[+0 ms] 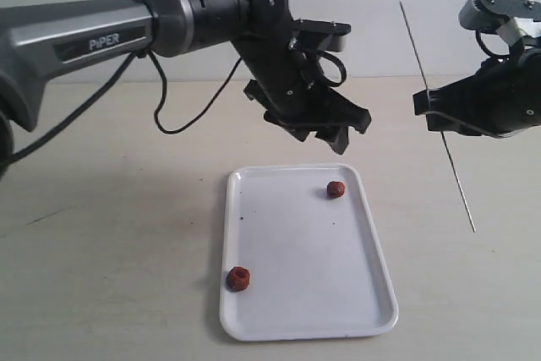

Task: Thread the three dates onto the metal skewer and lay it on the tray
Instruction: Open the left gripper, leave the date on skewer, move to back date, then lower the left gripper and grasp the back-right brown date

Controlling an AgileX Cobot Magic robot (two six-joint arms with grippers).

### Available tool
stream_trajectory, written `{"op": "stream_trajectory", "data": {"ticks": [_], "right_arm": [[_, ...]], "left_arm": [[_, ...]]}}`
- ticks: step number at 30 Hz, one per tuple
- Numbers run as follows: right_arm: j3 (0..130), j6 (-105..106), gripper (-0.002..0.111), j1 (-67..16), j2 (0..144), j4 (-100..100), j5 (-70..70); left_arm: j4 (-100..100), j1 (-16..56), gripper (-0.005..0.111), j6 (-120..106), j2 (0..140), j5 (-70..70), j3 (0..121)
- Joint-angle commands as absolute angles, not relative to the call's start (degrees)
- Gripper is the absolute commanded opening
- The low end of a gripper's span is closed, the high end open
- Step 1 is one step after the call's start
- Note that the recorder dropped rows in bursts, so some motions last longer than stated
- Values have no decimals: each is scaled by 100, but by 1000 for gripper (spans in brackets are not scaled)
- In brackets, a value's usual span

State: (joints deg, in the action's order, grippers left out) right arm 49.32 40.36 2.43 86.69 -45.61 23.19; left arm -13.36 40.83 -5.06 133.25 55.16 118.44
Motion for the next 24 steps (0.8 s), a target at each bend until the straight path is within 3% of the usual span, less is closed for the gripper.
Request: {"op": "stream_trajectory", "data": {"ticks": [1, 24], "right_arm": [[4946, 4049, 0, 280, 8611, -4484, 2351], [4946, 4090, 0, 280, 8611, -4342, 2619]], "left_arm": [[-1081, 4199, 60, -323, 13712, 5983, 12448], [-898, 4203, 60, 345, 13992, 6506, 12858]]}}
